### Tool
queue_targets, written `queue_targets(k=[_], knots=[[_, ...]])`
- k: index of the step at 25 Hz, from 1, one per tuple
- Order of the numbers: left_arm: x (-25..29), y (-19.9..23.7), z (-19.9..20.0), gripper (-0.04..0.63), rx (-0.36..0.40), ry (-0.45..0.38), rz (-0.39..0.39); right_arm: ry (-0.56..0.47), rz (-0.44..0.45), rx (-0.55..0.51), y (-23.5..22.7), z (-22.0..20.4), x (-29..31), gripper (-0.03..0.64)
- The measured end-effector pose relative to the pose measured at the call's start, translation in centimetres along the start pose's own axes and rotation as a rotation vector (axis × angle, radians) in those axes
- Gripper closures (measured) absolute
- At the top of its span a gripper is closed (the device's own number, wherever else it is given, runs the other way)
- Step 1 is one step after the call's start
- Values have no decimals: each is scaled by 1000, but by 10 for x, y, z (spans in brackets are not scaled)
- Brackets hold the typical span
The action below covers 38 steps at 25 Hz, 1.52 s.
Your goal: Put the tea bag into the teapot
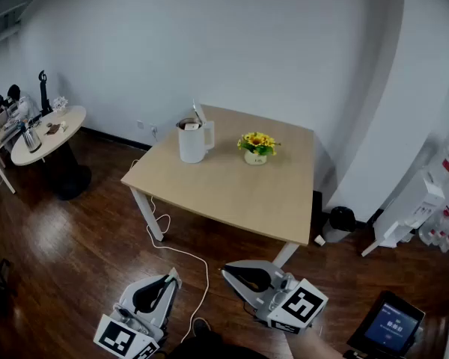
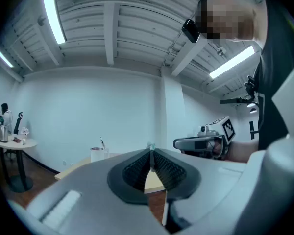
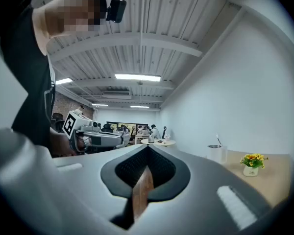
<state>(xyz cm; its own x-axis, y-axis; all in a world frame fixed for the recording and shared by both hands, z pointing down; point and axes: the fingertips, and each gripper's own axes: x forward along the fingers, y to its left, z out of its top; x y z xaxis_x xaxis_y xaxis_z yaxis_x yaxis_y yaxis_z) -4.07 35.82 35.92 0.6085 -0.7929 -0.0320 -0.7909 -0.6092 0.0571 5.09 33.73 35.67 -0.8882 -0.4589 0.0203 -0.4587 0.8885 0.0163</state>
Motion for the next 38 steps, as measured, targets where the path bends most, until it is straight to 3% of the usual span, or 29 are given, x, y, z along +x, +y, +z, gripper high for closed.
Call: queue_targets(k=[14,20,38], knots=[[42,111,5,566,-49,2,-13,49,-3,10,-58,-1,108,615],[68,139,2,566,-73,3,-14,75,28,-10,-79,-8,135,615],[213,227,15,566,-55,17,18,23,76,-24,-238,13,204,615]])
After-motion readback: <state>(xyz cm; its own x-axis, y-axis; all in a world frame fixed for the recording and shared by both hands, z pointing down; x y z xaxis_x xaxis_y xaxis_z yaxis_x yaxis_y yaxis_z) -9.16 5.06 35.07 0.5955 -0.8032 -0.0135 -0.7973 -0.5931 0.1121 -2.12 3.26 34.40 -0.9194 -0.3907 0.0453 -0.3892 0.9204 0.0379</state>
